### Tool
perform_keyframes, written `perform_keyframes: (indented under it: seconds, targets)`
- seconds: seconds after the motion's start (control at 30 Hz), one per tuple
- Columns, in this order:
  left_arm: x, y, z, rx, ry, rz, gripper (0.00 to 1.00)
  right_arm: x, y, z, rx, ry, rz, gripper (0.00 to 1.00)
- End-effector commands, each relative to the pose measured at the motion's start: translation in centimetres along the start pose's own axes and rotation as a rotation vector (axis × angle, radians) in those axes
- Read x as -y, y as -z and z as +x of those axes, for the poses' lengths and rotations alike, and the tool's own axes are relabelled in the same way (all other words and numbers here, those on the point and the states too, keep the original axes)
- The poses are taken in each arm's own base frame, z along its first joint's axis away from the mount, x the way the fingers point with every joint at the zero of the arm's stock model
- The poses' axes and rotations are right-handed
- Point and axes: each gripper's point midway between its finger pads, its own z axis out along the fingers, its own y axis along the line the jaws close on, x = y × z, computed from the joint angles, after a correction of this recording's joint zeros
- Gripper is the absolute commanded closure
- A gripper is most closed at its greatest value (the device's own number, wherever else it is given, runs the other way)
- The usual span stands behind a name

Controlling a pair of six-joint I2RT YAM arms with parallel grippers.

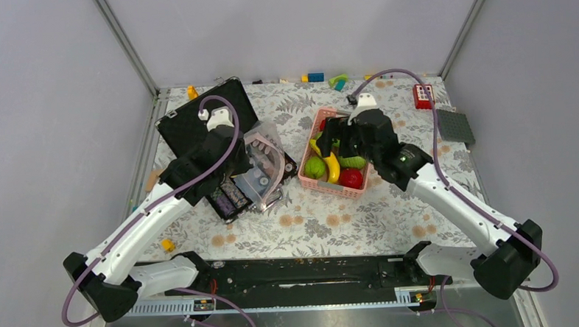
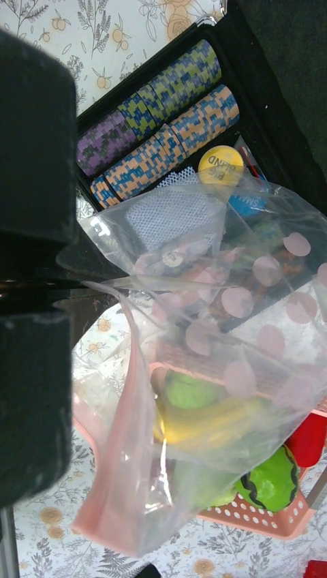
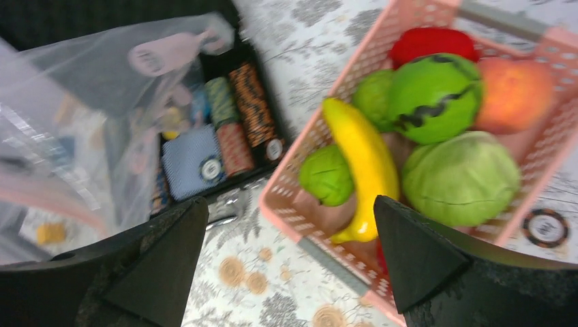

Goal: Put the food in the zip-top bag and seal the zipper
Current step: Pick up the fake fruit from the bin.

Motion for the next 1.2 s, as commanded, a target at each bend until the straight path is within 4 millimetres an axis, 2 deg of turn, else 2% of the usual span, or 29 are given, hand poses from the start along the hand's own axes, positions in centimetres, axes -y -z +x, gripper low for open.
perform_keyframes:
  seconds: [0.0,0.07,0.23,0.4,0.73,0.93,0.97,1.07,1.13,1.17]
  targets:
    - [0.5,-0.1,-2.1,0.060,0.035,0.024,1.00,4.3,-0.4,-0.2,0.002,-0.053,0.131,0.00]
    - [0.2,-0.3,-1.8,0.051,0.036,0.024,1.00,4.8,-1.1,-0.2,-0.013,-0.048,0.148,0.00]
    - [-0.7,-0.6,-1.4,0.051,0.040,0.016,1.00,5.0,-3.8,1.7,-0.112,-0.008,0.153,0.01]
    - [-1.3,-0.8,-1.1,0.046,0.042,0.023,1.00,5.1,-6.3,3.4,-0.196,0.024,0.145,0.06]
    - [0.4,-1.3,-0.8,0.031,0.031,0.122,1.00,6.8,-11.3,7.4,-0.254,0.086,0.156,0.24]
    - [1.7,-1.3,-0.8,0.008,0.030,0.173,1.00,8.3,-12.7,8.5,-0.244,0.117,0.204,0.33]
    - [1.8,-1.3,-0.8,0.007,0.032,0.180,1.00,8.4,-12.7,8.5,-0.239,0.120,0.204,0.37]
    - [2.1,-1.2,-0.9,0.002,0.035,0.186,1.00,7.9,-12.3,8.1,-0.226,0.115,0.183,0.62]
    - [2.4,-1.0,-1.3,0.005,0.038,0.197,1.00,7.3,-11.4,6.9,-0.184,0.108,0.161,0.77]
    - [2.6,-0.8,-1.4,0.005,0.039,0.202,1.00,6.9,-10.9,6.1,-0.159,0.105,0.150,0.79]
